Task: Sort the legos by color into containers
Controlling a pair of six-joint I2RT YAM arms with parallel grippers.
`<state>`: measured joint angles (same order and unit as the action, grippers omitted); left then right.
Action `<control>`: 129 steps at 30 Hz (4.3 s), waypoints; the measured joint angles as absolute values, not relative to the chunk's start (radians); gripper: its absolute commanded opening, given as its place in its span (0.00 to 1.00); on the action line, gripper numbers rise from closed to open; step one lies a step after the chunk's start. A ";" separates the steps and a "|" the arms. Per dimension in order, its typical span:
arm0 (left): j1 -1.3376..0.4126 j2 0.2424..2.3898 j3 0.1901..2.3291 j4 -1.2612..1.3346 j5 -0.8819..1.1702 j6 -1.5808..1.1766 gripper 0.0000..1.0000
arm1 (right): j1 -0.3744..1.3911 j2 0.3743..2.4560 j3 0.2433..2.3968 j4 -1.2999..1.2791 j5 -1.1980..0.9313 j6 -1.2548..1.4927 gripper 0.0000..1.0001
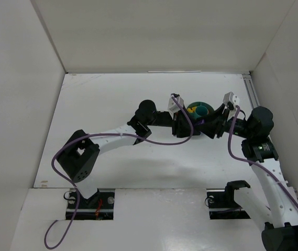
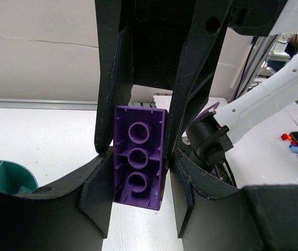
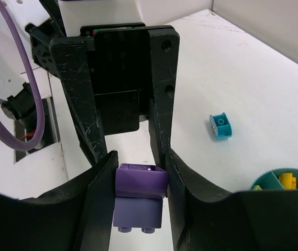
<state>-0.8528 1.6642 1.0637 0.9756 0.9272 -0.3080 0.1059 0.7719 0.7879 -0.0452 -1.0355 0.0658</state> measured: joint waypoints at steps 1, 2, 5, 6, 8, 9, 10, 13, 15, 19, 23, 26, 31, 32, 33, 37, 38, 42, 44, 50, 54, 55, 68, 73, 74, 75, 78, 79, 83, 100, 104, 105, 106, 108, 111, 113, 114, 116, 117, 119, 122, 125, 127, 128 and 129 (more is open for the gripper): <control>-0.853 1.664 1.064 0.976 0.927 -0.308 0.00 | 0.106 0.772 0.788 -0.045 -1.036 0.065 0.38; -0.853 1.664 1.064 0.976 0.928 -0.309 0.00 | 0.106 0.772 0.788 -0.045 -1.036 0.065 0.42; -0.853 1.663 1.061 0.983 0.926 -0.313 0.00 | 0.106 0.772 0.788 -0.044 -1.040 0.064 0.52; -0.853 1.662 1.059 0.985 0.924 -0.318 0.00 | 0.106 0.772 0.788 -0.044 -1.042 0.059 0.63; -0.849 1.656 1.046 1.000 0.926 -0.336 0.00 | 0.104 0.773 0.791 -0.044 -1.034 0.045 0.79; -0.849 1.652 1.039 1.010 0.933 -0.348 0.00 | 0.104 0.773 0.793 -0.044 -1.029 0.036 0.83; -0.846 1.644 1.024 1.030 0.939 -0.366 0.00 | 0.104 0.773 0.797 -0.044 -1.030 0.032 0.87; -0.827 1.618 0.973 1.088 0.948 -0.421 0.00 | 0.105 0.767 0.821 -0.043 -1.046 0.022 0.93; -0.807 1.612 0.950 1.117 0.949 -0.447 0.00 | 0.105 0.757 0.836 -0.039 -1.059 0.014 0.93; -0.783 1.595 0.923 1.119 0.941 -0.467 0.00 | 0.101 0.739 0.845 -0.035 -1.086 -0.002 0.94; -0.783 1.570 0.922 1.103 0.929 -0.465 0.00 | 0.099 0.740 0.844 -0.036 -1.115 -0.016 0.93; -0.783 1.541 0.922 1.098 0.920 -0.459 0.00 | 0.098 0.740 0.840 -0.035 -1.126 -0.026 0.90; -0.783 1.511 0.922 1.093 0.912 -0.446 0.00 | 0.098 0.765 0.834 -0.035 -1.142 -0.038 0.80; -0.783 1.510 0.922 1.092 0.912 -0.446 0.00 | 0.098 0.776 0.834 -0.036 -1.143 -0.041 0.80; -0.783 1.510 0.922 1.090 0.912 -0.445 0.00 | 0.098 0.781 0.834 -0.036 -1.143 -0.042 0.80; -0.783 1.510 0.922 1.084 0.912 -0.443 0.00 | 0.098 0.788 0.834 -0.036 -1.142 -0.049 0.80; -0.783 1.510 0.922 1.085 0.912 -0.443 0.00 | 0.098 0.786 0.834 -0.036 -1.142 -0.050 0.80; -0.783 1.510 0.922 1.102 0.912 -0.448 0.00 | 0.098 0.787 0.834 -0.036 -1.142 -0.053 0.78; -0.783 1.510 0.922 1.117 0.913 -0.453 0.00 | 0.098 0.796 0.834 -0.036 -1.142 -0.054 0.78; -0.783 1.510 0.922 1.121 0.911 -0.452 0.00 | 0.099 0.807 0.834 -0.036 -1.145 -0.058 0.71; -0.783 1.510 0.922 1.122 0.908 -0.451 0.00 | 0.111 0.807 0.834 -0.036 -1.140 -0.060 0.68; -0.784 1.510 0.922 1.123 0.908 -0.451 0.00 | 0.113 0.807 0.835 -0.036 -1.139 -0.061 0.66; -0.790 1.534 0.923 1.145 0.884 -0.447 0.00 | 0.126 0.810 0.835 -0.044 -1.151 -0.067 0.18; -0.775 1.536 0.921 1.179 0.902 -0.464 0.00 | 0.128 0.783 0.822 -0.039 -1.132 -0.072 0.02; -0.770 1.536 0.917 1.187 0.908 -0.470 0.00 | 0.127 0.776 0.811 -0.035 -1.131 -0.075 0.01; -0.765 1.535 0.911 1.190 0.914 -0.475 0.00 | 0.126 0.771 0.799 -0.032 -1.130 -0.076 0.01; -0.701 1.514 0.877 1.194 0.917 -0.497 0.00 | 0.089 0.764 0.756 -0.037 -1.115 -0.103 0.00; -0.672 1.504 0.868 1.194 0.916 -0.502 0.00 | 0.073 0.767 0.741 -0.039 -1.109 -0.112 0.00; -0.576 1.436 0.825 1.193 0.903 -0.519 0.00 | 0.040 0.804 0.715 -0.059 -1.100 -0.151 0.00; -0.627 1.347 0.884 0.474 0.220 -0.395 0.00 | 0.032 0.942 0.894 -0.454 -0.345 -0.410 0.03; -0.627 1.347 0.879 0.411 0.160 -0.382 0.00 | 0.032 1.008 0.873 -0.408 -0.327 -0.417 0.03; -0.627 1.346 0.875 0.410 0.157 -0.377 0.00 | 0.032 1.017 0.866 -0.389 -0.328 -0.419 0.05; -0.627 1.345 0.867 0.410 0.156 -0.373 0.00 | 0.032 1.025 0.861 -0.370 -0.329 -0.419 0.05; -0.627 1.343 0.850 0.406 0.157 -0.363 0.00 | 0.032 1.042 0.856 -0.336 -0.333 -0.419 0.06; -0.627 1.338 0.830 0.403 0.159 -0.354 0.00 | 0.032 1.070 0.854 -0.295 -0.335 -0.419 0.09; -0.627 1.330 0.819 0.405 0.161 -0.348 0.00 | 0.035 1.089 0.847 -0.268 -0.336 -0.418 0.10; -0.628 1.325 0.815 0.406 0.164 -0.346 0.00 | 0.037 1.097 0.844 -0.258 -0.333 -0.415 0.11; -0.629 1.317 0.812 0.408 0.168 -0.342 0.00 | 0.046 1.114 0.837 -0.245 -0.324 -0.414 0.12; -0.630 1.314 0.812 0.410 0.170 -0.339 0.00 | 0.052 1.121 0.835 -0.243 -0.319 -0.414 0.12; -0.633 1.312 0.811 0.417 0.173 -0.336 0.00 | 0.067 1.134 0.834 -0.238 -0.306 -0.410 0.12; -0.633 1.311 0.811 0.419 0.178 -0.332 0.00 | 0.092 1.147 0.833 -0.223 -0.287 -0.403 0.19; -0.633 1.311 0.810 0.421 0.181 -0.330 0.00 | 0.115 1.163 0.833 -0.216 -0.261 -0.396 0.23; -0.633 1.311 0.810 0.421 0.182 -0.329 0.00 | 0.123 1.177 0.833 -0.215 -0.247 -0.391 0.24; -0.633 1.311 0.810 0.421 0.183 -0.329 0.00 | 0.125 1.185 0.833 -0.215 -0.238 -0.389 0.26; -0.633 1.311 0.809 0.421 0.184 -0.329 0.00 | 0.126 1.192 0.833 -0.215 -0.232 -0.387 0.28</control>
<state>-0.6331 1.3113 0.8093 0.4213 0.1837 -0.3294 0.1265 1.1915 0.8326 -0.2150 -0.2321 -0.3870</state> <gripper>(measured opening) 0.334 0.427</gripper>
